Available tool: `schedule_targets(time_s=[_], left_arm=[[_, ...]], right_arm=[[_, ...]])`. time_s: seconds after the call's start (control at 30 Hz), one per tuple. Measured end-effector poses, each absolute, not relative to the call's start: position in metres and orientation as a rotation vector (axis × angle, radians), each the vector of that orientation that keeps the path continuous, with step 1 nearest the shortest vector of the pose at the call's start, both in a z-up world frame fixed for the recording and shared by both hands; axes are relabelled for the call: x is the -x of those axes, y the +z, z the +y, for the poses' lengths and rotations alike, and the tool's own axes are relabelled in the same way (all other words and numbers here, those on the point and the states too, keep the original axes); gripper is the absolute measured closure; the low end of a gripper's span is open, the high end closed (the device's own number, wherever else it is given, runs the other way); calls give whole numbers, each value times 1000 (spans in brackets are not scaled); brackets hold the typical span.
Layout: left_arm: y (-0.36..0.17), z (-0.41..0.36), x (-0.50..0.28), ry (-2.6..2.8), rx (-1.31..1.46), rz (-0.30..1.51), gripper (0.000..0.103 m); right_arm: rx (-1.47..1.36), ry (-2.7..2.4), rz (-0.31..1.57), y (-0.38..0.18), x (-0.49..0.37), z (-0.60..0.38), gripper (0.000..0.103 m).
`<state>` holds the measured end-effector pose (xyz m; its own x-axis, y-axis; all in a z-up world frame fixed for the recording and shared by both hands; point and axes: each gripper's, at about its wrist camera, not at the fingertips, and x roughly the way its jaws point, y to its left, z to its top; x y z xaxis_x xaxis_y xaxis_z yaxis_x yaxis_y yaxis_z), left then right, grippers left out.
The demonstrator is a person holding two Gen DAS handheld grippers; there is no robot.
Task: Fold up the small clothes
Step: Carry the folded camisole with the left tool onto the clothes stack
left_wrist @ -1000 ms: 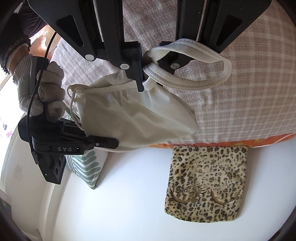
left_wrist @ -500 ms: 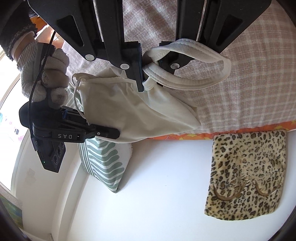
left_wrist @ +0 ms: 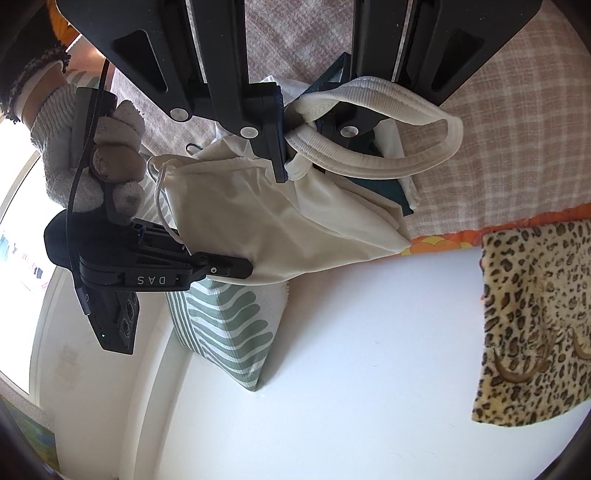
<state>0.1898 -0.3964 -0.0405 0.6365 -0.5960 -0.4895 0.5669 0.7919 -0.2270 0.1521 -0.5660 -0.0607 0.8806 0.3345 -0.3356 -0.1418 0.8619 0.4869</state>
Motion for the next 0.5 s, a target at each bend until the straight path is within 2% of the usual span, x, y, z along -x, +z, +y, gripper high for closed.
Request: schedule_targets(time_s=[0.5], left_arm=[[-88,-421,-240,-636,56,695,93]], right_arm=[[-379,175,530,-87,-236,-597,94]])
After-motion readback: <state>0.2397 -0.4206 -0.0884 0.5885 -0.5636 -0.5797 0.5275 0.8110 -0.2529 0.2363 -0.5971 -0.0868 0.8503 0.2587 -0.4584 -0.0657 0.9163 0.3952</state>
